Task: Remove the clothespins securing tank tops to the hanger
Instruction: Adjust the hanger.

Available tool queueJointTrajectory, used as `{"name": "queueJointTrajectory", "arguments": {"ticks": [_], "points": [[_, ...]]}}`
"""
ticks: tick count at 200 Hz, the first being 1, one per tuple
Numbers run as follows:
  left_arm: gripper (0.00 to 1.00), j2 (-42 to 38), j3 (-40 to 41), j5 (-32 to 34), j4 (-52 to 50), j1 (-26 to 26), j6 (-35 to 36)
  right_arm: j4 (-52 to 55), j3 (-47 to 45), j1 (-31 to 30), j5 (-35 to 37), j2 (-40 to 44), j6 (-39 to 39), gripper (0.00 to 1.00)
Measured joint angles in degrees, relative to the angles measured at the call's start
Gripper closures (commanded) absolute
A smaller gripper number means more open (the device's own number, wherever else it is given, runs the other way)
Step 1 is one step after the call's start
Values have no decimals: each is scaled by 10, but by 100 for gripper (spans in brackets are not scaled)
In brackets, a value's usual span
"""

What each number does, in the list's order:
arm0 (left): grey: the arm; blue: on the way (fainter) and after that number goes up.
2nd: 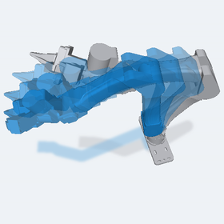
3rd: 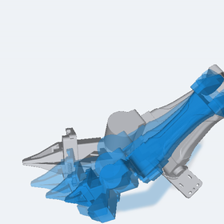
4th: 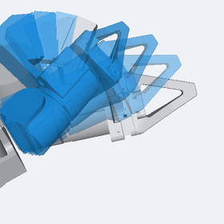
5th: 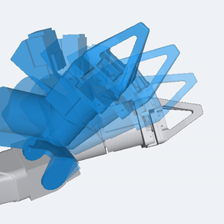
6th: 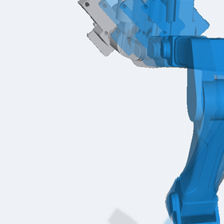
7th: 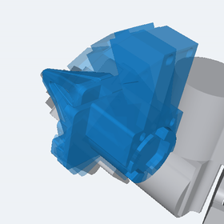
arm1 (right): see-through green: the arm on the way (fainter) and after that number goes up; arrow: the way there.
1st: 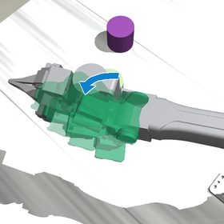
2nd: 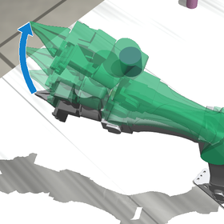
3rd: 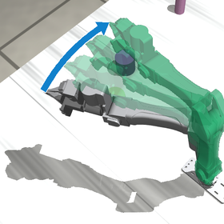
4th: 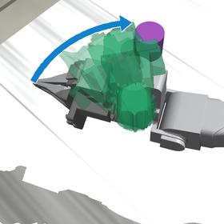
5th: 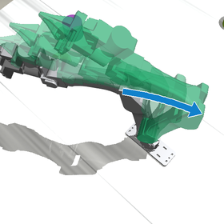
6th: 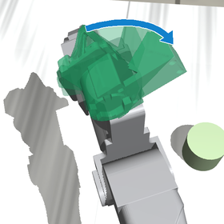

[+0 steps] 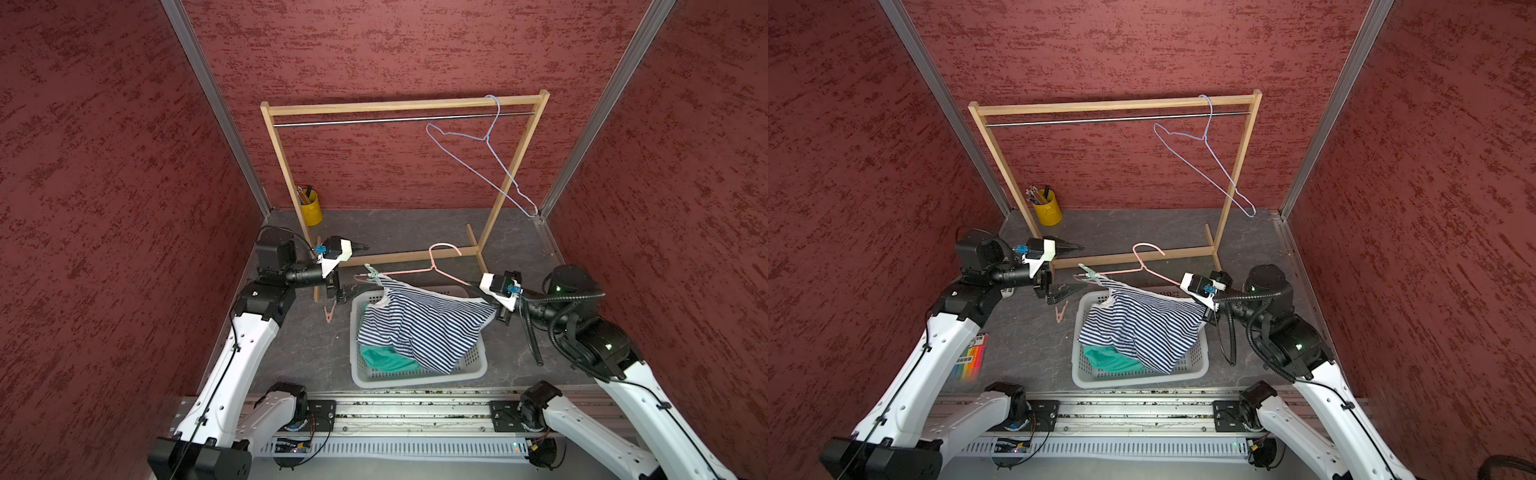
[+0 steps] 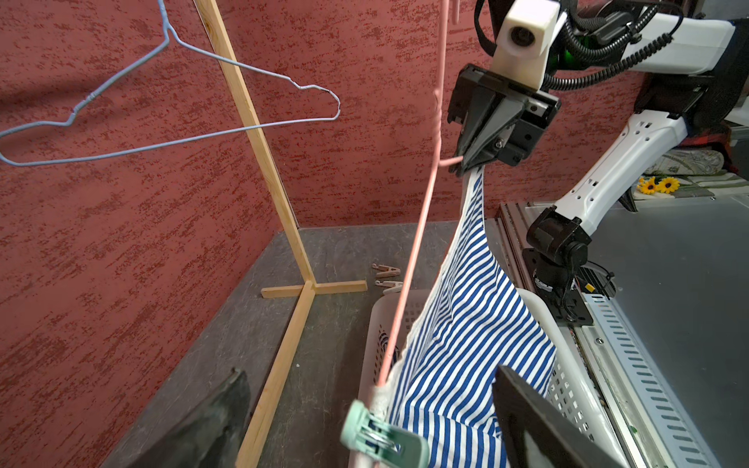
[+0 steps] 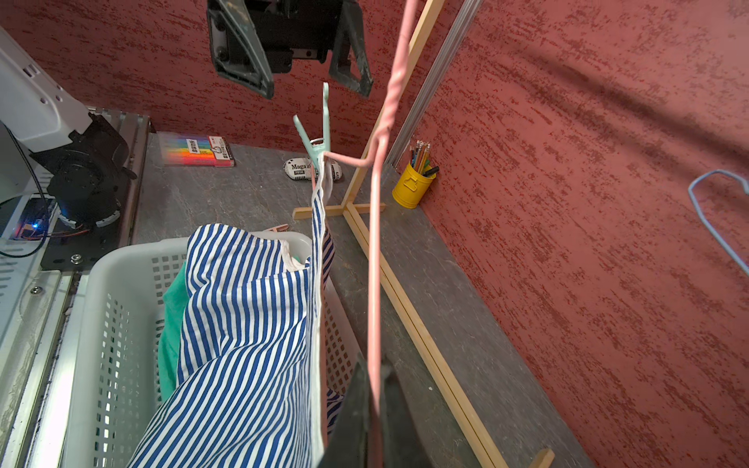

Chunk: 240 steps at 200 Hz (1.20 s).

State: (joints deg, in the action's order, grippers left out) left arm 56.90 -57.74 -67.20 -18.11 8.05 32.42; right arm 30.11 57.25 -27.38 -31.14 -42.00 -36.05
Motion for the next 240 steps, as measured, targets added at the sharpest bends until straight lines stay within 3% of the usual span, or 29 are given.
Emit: {"name": "queueJointTrajectory", "arguments": {"ticks": [83,240], "points": [[12,-6,45,-16,82,2,-6,12,12,0,-13,-3,-4,100],[23,-20,63,-25,96,9,-4,27,35,6,-27,-23,3,100]]}}
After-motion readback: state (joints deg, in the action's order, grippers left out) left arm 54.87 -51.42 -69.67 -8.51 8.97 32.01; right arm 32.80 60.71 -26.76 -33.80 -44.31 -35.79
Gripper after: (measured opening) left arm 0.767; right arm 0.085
